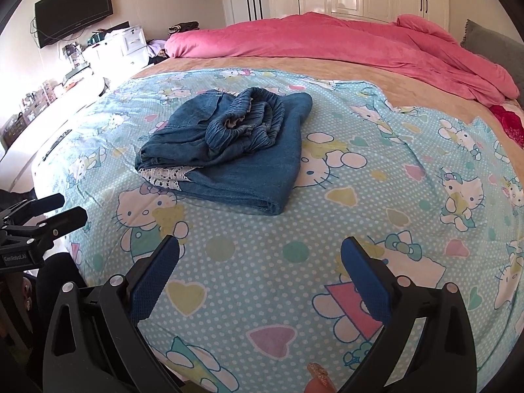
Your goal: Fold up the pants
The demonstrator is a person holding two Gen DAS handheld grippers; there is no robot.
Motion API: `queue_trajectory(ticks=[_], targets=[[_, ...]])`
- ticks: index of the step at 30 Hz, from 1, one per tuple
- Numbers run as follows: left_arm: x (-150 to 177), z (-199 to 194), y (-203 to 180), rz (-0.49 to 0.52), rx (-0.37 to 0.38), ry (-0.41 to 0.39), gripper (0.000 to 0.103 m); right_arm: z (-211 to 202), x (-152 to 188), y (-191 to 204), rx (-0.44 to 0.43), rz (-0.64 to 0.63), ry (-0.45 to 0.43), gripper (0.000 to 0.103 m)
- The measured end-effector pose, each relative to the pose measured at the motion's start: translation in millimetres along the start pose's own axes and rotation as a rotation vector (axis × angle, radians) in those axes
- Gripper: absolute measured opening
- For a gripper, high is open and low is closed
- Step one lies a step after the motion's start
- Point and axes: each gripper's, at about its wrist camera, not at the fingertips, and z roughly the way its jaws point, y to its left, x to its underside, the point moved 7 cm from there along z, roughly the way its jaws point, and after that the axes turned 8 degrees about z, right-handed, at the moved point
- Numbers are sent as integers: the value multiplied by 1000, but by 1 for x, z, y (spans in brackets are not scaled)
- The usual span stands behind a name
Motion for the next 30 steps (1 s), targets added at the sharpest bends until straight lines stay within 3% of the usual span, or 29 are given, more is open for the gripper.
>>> queue_trajectory(ticks=[30], targets=[[-2,-4,-3,18,-16,0,94,-10,-7,1,7,1,-21,99]])
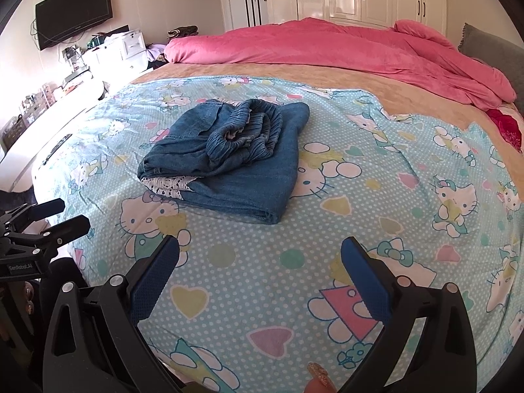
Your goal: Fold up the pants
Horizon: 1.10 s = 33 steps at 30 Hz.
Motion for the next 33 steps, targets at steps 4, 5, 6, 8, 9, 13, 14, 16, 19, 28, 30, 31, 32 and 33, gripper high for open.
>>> queue_trajectory(ticks=[4,5,6,8,9,13,14,16,19,28,30,31,32,33], targets=[[0,-1,0,-1,3,-2,94,0,0,0,-1,-1,-1,99],[0,-1,0,0,4,-3,94,-1,-1,0,-1,-2,-1,99],[-1,-2,0,-1,4,-4,94,-1,0,0,0,-1,-1,99],[-1,-3,-1,-3,11,-6,94,-1,-1,0,0,-1,2,99],[-1,-3,-1,-6,15,-8,94,-1,-1,0,-1,-1,4,99],[-3,-6,-1,-4,15,-17,94,-3,-4,2,-1,-7,0,99],[-4,-7,-1,-6,15,-19,94,-3,-5,1,0,-8,-2,99],[-5,-7,0,-5,6,-21,94,-4,-6,1,0,-7,-5,99],[-6,-7,0,10,-21,-18,94,-4,-5,0,3,-6,-7,99],[-3,-5,2,6,-22,-4,94,-3,-5,1,7,-12,-5,99],[-3,-4,3,5,-26,-2,94,-3,-5,1,7,-9,-3,99],[-2,-4,3,4,-28,-1,94,-3,-5,1,8,-9,-2,99],[-2,-4,4,3,-30,1,94,-3,-4,1,8,-9,-3,99],[-2,-4,4,3,-33,0,94,-3,-4,1,8,-10,-1,99]])
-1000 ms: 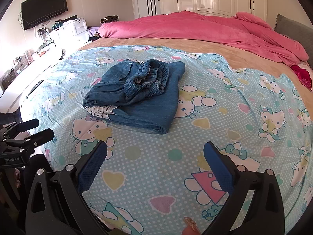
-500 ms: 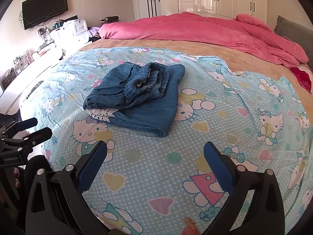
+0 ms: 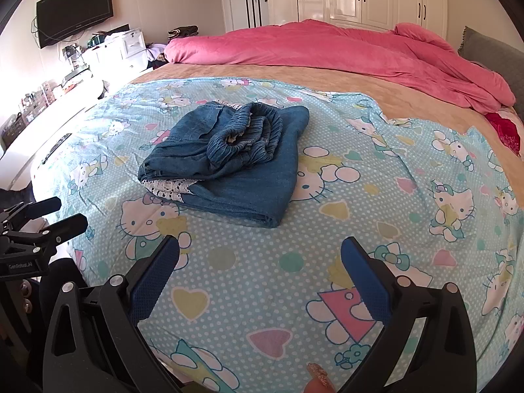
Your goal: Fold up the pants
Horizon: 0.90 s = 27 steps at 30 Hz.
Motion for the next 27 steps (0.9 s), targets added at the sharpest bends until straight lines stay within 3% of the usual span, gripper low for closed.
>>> queue_trajectory(ticks=[15,20,27], targets=[[2,0,1,13,-35,7,94,1,1,-13,42,8,8,99],[2,2,11,15,-111,22,94,2,5,-27,78,19,12,99],[-2,17,52,-100,-70,27,94,0,9,-105,206,123,18,99]])
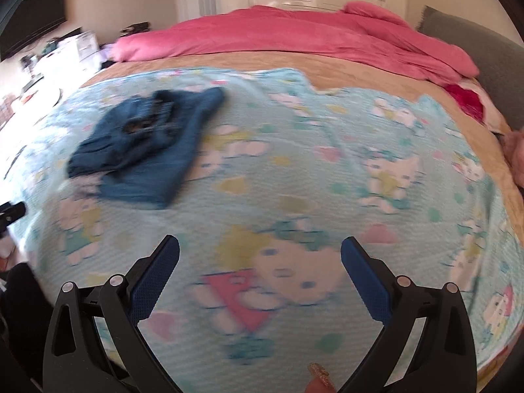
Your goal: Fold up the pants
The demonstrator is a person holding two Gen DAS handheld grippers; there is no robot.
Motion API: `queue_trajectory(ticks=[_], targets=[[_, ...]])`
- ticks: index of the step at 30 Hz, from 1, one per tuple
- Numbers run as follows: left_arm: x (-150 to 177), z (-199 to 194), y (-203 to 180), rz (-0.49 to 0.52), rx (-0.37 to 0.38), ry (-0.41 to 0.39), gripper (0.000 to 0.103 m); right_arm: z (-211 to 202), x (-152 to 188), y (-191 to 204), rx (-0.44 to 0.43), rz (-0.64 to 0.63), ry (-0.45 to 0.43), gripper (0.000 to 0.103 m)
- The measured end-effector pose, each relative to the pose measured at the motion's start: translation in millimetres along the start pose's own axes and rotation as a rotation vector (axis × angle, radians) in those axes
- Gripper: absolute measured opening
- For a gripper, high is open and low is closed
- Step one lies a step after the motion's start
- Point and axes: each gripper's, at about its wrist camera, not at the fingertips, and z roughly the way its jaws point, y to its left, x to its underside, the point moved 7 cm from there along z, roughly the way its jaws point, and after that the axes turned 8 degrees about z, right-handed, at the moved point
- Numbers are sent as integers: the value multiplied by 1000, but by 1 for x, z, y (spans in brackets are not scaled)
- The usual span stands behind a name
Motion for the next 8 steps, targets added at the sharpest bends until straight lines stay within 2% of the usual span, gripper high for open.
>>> queue_trajectory(ticks=[2,3,5,8], targets=[[-10,12,24,-37,-10,20,94,5,-12,-43,62,63,-17,99],[-16,21,39,-51,-38,46,94,8,-19,-65,87,95,-23,99],[-33,38,75,-86,-105,68,94,13,-35,-114,153,164,-44,99],[-67,61,129,-120,-226,63,94,27,-62,-207,308,272,-47,99]])
